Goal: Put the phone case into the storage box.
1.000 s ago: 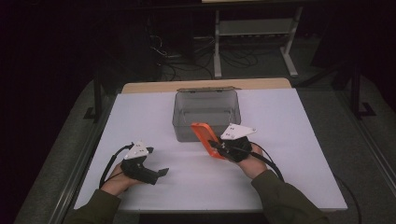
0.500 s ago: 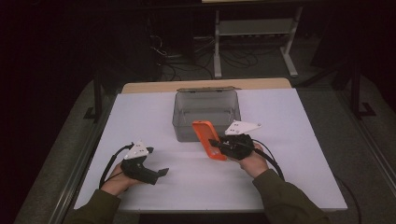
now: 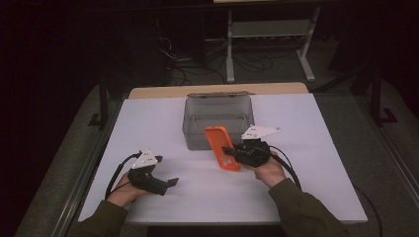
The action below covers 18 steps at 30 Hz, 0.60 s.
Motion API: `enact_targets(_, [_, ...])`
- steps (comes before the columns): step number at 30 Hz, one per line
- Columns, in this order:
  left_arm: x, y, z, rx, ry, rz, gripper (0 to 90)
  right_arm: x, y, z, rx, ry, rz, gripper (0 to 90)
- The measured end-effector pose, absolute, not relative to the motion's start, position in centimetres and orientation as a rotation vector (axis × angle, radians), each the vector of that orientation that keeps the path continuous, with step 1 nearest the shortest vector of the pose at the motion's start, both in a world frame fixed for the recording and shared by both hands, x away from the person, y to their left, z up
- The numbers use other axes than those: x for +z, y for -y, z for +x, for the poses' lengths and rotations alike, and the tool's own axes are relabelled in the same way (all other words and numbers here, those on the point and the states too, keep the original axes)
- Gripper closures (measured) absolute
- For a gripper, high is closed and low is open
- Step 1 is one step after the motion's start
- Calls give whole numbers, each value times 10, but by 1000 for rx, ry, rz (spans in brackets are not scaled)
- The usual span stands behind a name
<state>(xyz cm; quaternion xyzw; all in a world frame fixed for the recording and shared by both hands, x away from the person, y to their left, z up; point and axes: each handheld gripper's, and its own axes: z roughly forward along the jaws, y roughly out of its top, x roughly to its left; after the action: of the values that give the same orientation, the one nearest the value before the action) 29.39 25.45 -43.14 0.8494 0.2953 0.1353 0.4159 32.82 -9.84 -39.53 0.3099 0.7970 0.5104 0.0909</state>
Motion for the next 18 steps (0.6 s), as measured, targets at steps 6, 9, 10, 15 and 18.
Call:
enact_targets(6, [-432,-255,294,340,-743,2131,0,-394,102,330,1539,-2373,952,786])
enact_targets(9, [-431,-255,294,342,-743,2130,0,-393,104,331,1548,-2373,956,786])
enact_targets(10, [-431,-255,294,342,-741,2133,0,-392,104,331,1548,-2371,957,786])
enact_targets(15, [-431,-254,294,342,-738,2132,0,-389,107,332,1543,-2367,959,786])
enact_targets(18, [-432,-254,294,343,-738,2132,0,-386,108,333,1540,-2360,962,786])
